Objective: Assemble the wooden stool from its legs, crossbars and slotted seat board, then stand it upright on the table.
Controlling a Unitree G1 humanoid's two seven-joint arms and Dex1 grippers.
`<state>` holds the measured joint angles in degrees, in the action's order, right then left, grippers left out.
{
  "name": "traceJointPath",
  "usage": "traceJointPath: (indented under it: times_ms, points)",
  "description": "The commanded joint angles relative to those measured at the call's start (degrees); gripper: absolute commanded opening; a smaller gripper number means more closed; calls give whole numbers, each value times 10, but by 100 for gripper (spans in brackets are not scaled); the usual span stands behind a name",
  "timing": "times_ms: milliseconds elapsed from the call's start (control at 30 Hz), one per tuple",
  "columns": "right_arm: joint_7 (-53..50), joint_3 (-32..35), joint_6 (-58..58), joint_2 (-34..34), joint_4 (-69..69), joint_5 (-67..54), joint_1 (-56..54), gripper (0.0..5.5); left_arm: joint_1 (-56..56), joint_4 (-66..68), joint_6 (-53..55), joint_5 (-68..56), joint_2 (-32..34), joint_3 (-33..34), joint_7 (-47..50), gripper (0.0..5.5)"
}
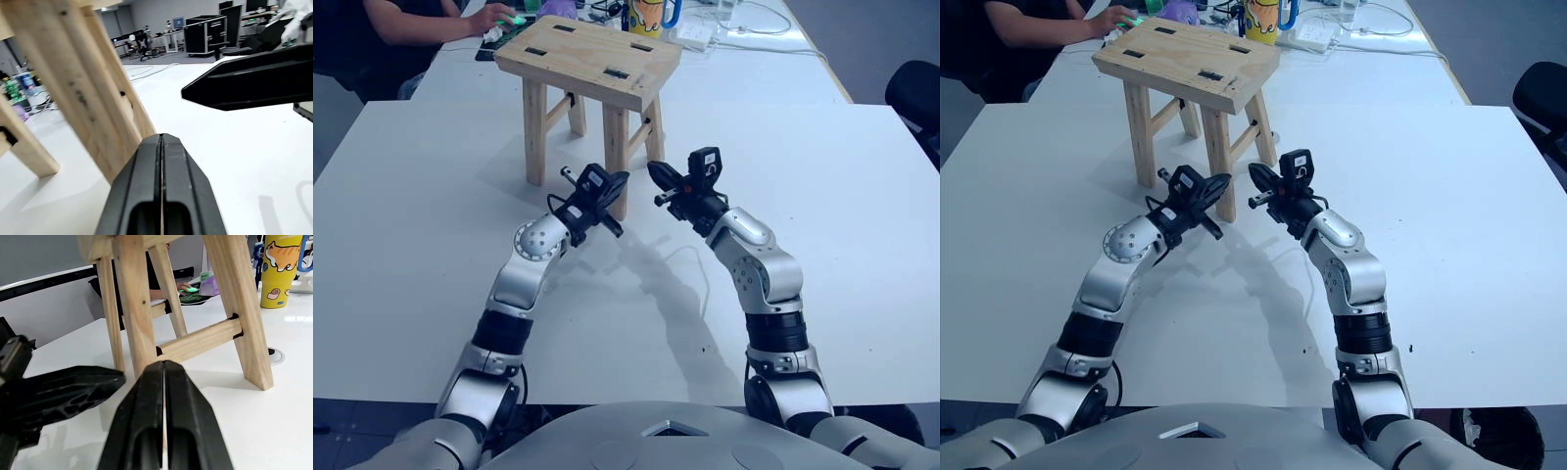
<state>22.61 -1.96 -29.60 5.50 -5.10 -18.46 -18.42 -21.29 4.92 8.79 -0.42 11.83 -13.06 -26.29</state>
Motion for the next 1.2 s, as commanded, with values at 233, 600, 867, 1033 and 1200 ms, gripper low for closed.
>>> traceJointPath:
  times_ms: [233,600,867,1033,1200]
  points:
    - [1,-2,19,-2,38,5,-33,2,-249,426,-175,62,5,-13,-55,0]
    - [-11,-15,39,0,42,21,-33,2,-325,564,-326,-32,-20,107,-72,0]
    - [-83,11,120,-10,55,66,2,2,54,37,-252,-137,-78,97,-19,0]
    - [-111,15,150,-6,71,86,12,2,127,-24,-229,-112,-86,76,-1,0]
    - [-125,26,187,-13,83,91,10,2,129,-46,-219,-94,-88,98,50,0]
